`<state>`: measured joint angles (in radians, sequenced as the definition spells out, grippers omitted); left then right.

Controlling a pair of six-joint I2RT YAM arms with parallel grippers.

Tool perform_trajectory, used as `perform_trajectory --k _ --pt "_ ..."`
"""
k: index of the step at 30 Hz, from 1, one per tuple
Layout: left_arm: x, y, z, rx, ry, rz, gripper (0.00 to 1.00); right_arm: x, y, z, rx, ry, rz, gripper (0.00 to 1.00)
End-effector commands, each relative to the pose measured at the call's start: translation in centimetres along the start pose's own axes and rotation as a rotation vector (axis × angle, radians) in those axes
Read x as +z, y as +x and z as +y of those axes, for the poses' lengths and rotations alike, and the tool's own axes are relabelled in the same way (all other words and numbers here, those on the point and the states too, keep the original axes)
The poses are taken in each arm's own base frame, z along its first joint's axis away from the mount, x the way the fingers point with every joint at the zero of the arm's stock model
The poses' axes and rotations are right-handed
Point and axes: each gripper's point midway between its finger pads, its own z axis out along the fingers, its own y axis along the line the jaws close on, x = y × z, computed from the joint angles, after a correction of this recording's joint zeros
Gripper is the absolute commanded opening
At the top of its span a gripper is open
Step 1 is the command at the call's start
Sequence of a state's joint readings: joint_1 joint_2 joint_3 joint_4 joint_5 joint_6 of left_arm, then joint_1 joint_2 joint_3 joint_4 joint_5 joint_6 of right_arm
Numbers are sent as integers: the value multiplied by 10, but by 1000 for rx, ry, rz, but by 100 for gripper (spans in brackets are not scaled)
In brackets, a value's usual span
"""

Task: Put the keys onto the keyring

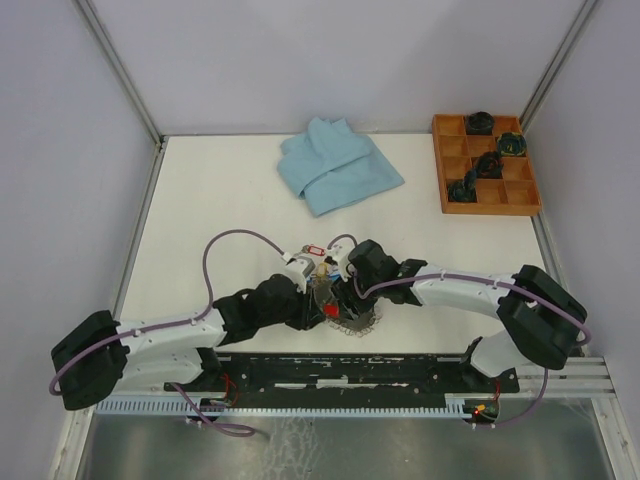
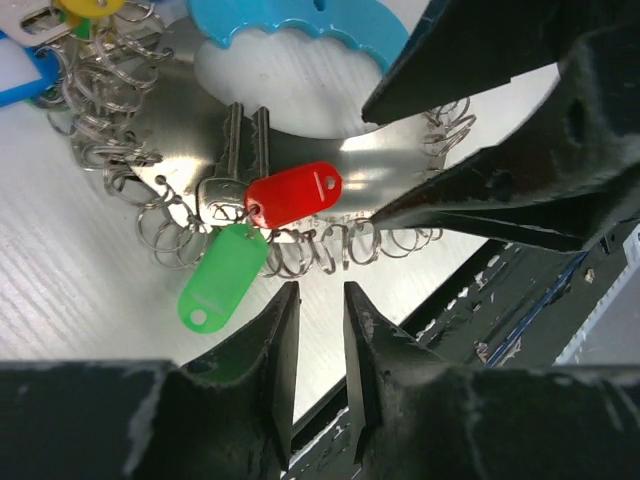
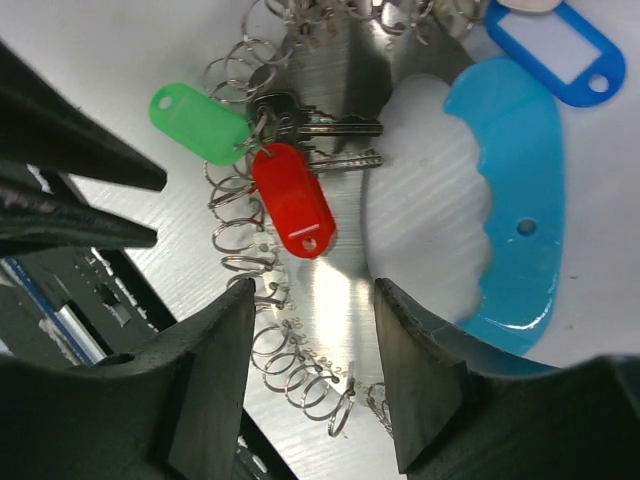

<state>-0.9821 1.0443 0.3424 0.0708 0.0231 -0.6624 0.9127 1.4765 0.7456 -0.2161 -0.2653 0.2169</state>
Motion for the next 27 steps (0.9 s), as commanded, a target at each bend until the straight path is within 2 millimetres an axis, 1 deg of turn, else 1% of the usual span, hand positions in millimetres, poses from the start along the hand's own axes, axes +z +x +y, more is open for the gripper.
perform_trajectory --k 1,4,7,11,18,27 --pt "5 -24 -13 -25 -73 -64 30 -7 -15 -15 37 109 -77 59" --pt "10 -23 -13 -2 -115 -51 30 -14 -17 -24 49 168 -108 60" --pt "16 -19 -15 23 -134 -31 30 -19 -18 -29 52 198 -135 61" --pt "23 -14 -13 60 -180 -6 30 -23 -19 -32 57 222 -158 62" --pt "28 -12 -8 103 -249 13 30 -27 -21 -33 56 226 -174 63" --pt "34 -4 -4 132 -282 45 30 -27 -22 -30 51 210 -177 63"
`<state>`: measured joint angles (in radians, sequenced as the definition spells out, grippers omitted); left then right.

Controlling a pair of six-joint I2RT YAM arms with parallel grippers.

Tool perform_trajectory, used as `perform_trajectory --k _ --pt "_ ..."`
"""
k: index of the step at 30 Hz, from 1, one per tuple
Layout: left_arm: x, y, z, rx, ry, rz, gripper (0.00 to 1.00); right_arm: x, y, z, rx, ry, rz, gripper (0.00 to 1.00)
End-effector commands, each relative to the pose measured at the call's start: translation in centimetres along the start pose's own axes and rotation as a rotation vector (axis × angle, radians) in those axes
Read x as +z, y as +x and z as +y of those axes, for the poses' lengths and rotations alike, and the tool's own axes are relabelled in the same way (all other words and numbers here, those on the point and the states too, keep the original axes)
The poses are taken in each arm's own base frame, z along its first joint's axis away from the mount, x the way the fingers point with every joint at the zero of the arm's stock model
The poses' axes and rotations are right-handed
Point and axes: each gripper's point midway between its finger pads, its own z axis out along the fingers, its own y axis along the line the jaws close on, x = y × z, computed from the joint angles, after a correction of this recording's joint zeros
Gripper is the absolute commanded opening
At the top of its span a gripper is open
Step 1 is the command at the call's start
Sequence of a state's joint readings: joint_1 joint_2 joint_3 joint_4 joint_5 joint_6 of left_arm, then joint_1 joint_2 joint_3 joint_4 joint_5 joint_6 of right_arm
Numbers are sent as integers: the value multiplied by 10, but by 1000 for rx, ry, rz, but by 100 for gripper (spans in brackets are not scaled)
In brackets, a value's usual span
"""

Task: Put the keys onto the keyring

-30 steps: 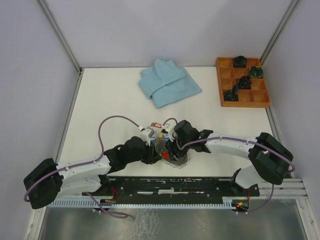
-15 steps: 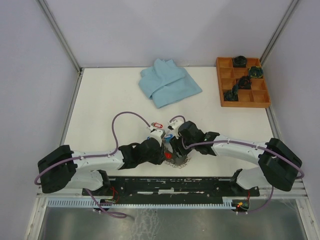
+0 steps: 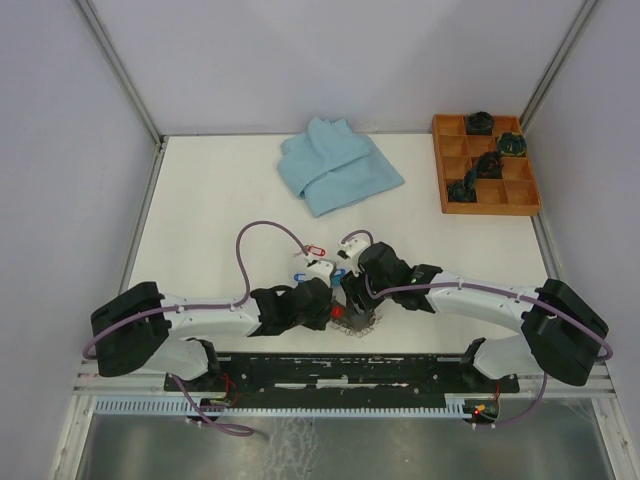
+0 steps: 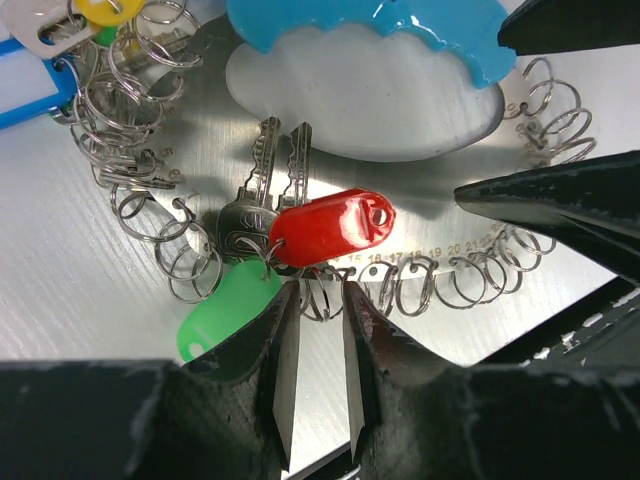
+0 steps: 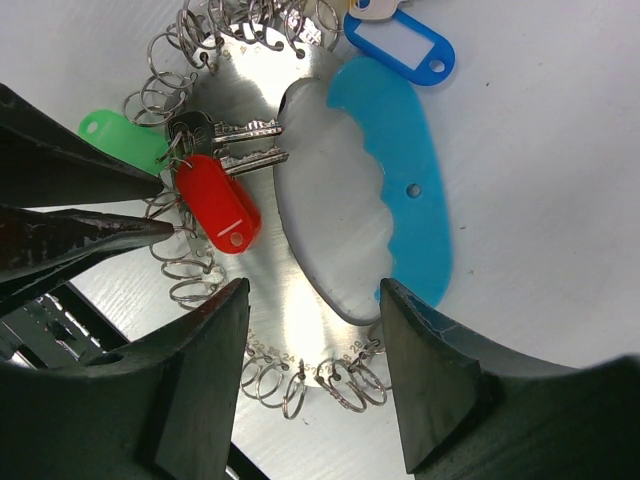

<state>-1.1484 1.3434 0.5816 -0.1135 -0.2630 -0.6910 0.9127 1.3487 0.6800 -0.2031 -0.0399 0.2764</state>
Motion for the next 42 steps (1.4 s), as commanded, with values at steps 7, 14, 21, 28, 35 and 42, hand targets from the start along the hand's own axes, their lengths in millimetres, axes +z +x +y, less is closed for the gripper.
perform_trajectory --k 7,14,21,28,35,42 --pt "6 -8 -5 28 -30 -11 23 -3 -14 2 7 -4 -59 63" --pt "6 -5 -3 33 -38 -1 17 -6 -15 1 -5 -3 -64 63" --pt "4 -4 11 50 -126 17 20 -8 -15 1 -6 -1 -73 63" --pt "-5 -12 11 39 -137 -9 20 -11 -17 1 -6 -2 -85 63" --pt "-16 -22 20 27 -176 -54 22 -11 -15 1 -6 -6 -83 63" --pt "-14 -17 21 35 -184 -26 23 -12 -15 2 -5 -11 -83 63"
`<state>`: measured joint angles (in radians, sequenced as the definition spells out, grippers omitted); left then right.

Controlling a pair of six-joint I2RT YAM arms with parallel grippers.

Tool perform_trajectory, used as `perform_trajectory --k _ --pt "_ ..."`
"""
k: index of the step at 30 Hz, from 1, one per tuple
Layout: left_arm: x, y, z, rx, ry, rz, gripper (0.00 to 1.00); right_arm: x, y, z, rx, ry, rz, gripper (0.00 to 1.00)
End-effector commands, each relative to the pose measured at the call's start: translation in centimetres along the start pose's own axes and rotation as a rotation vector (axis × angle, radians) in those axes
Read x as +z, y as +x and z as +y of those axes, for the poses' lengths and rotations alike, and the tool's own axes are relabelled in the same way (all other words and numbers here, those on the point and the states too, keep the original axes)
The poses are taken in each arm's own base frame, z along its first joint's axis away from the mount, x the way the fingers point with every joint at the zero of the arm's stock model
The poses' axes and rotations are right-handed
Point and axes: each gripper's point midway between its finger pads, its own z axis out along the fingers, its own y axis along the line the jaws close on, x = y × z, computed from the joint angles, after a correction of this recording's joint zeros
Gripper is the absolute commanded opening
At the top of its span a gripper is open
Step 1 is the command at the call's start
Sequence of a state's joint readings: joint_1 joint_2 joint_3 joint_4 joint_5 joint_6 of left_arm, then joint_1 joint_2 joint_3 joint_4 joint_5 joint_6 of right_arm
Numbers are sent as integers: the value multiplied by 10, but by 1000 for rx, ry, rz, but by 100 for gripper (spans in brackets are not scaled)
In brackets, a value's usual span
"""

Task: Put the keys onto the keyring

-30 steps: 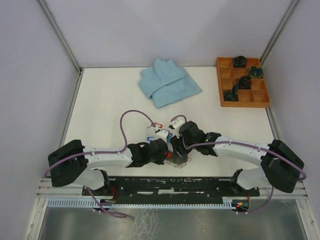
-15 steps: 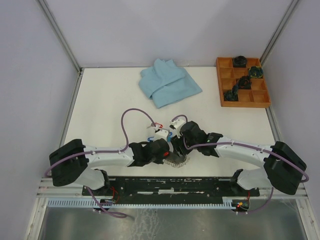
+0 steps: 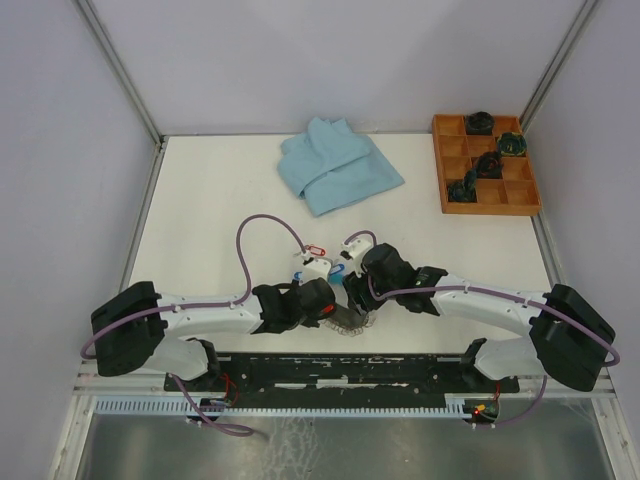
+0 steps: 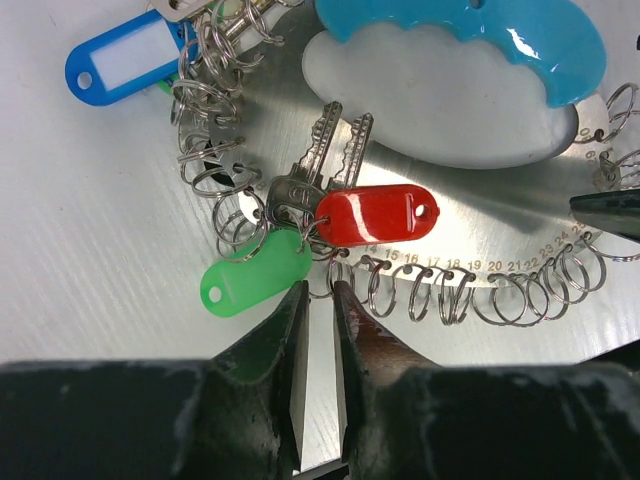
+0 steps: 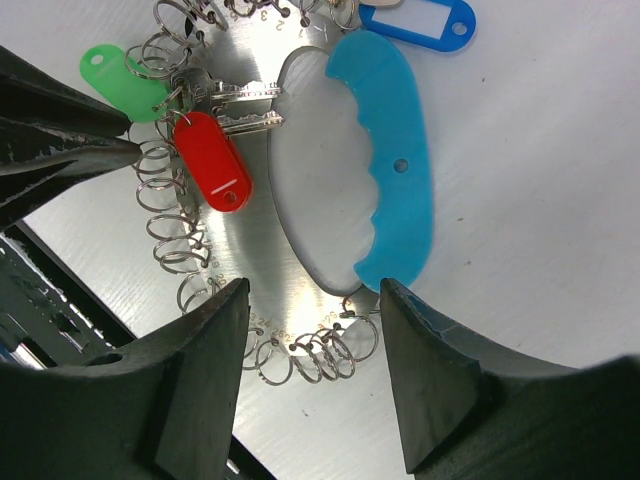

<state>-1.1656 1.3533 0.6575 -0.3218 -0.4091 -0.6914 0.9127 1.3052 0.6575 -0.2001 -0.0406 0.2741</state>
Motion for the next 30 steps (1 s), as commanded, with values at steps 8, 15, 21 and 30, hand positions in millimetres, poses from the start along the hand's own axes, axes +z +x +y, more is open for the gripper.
perform_trajectory --k 8,15,21,30 --pt "-8 -19 -18 -55 68 -49 27 -4 -14 3 1 -14 -53 63" --pt "-4 -16 -22 -85 83 -51 26 -3 -12 3 1 -16 -45 63" --pt "3 -11 -20 -80 58 -32 25 -4 -12 4 1 -17 -44 63" --pt "9 -4 -15 -79 24 -11 22 -2 -12 6 -1 -28 -39 63"
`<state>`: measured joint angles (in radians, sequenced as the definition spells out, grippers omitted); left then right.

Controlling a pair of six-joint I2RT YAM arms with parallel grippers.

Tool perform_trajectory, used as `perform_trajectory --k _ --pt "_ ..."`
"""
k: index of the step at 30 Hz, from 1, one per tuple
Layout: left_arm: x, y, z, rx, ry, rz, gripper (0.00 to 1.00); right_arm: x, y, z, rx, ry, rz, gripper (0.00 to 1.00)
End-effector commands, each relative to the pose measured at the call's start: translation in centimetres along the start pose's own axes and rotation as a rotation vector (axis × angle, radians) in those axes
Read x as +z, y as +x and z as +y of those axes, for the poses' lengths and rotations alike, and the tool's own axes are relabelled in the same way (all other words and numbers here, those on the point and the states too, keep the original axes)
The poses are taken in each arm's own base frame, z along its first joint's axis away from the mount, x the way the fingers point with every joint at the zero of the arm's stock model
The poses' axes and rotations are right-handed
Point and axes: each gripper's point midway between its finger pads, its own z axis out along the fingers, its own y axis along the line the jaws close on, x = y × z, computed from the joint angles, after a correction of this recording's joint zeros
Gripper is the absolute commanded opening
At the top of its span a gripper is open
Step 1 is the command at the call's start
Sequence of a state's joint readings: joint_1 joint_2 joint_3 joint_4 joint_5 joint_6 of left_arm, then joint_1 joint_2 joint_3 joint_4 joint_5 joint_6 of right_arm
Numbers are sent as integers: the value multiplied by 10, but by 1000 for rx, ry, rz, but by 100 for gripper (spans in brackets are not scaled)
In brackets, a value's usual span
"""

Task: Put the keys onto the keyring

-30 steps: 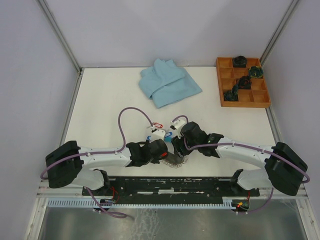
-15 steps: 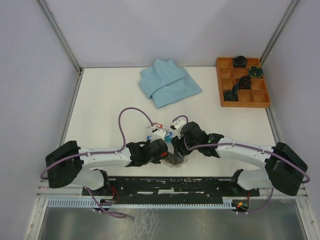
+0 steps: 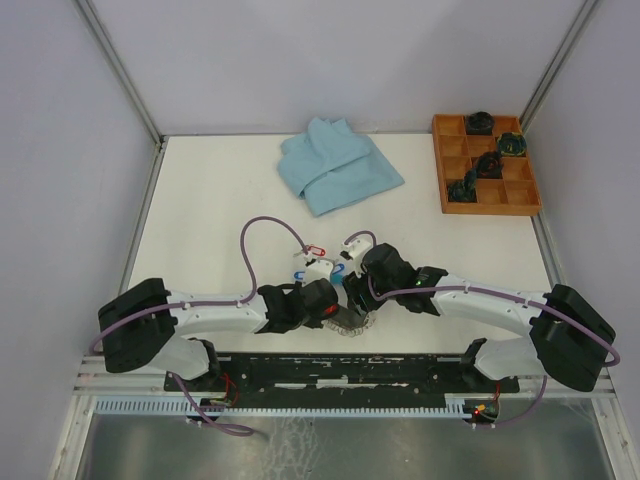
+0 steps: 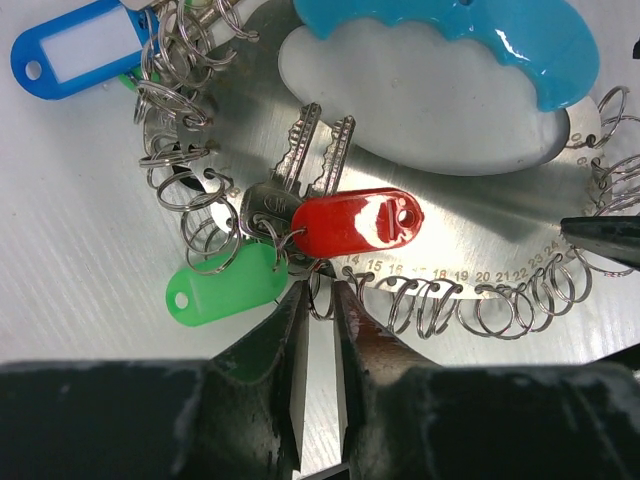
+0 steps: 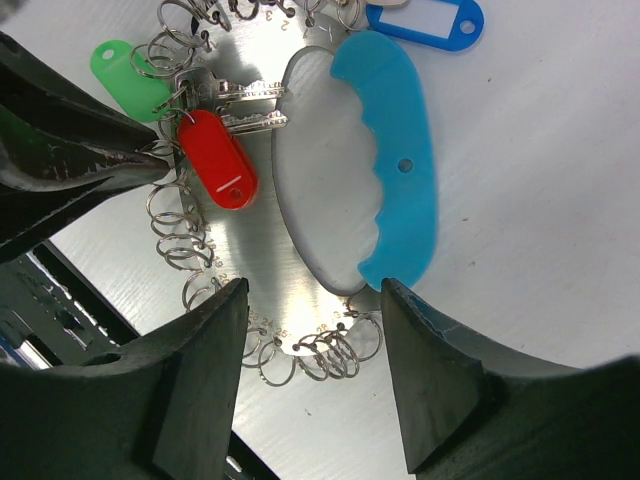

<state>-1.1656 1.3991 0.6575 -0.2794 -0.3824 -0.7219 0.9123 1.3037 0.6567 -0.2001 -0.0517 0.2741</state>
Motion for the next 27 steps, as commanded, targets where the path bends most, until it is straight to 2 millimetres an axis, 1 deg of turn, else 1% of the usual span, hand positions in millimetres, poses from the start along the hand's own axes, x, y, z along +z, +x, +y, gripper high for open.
perform_trajectory --k 1,5,8,12,15,18,19,21,22,24,27 --pt "1 -9 -7 -48 4 -30 21 -2 -12 4 -1 -20 -38 63" --pt "1 -10 -8 -49 8 -34 15 -1 -12 5 -2 -23 -37 63" --pt "0 -13 -10 -40 21 -47 4 -2 -13 6 -12 -33 -40 63" --pt "-5 -26 -10 -2 34 -102 3 -4 -16 8 -44 -47 -51 65" --pt "-13 -47 -12 42 65 -203 3 -11 -22 9 -69 -63 -77 67" --pt "-22 -69 -6 100 61 -323 3 -20 -31 3 -55 -79 -117 67" --pt "-26 -80 -4 135 59 -369 3 -24 -35 -3 -37 -82 -137 67" --pt "-35 -99 -3 175 64 -465 3 -33 -44 -8 -15 -107 -179 67" --pt "-40 -108 -5 194 88 -513 3 -38 -49 -8 -17 -123 -210 68" --pt "-50 -124 -10 227 144 -601 3 -48 -59 -6 -49 -155 -274 68" --pt "-67 -144 -13 242 240 -745 3 -64 -77 4 -118 -212 -384 70"
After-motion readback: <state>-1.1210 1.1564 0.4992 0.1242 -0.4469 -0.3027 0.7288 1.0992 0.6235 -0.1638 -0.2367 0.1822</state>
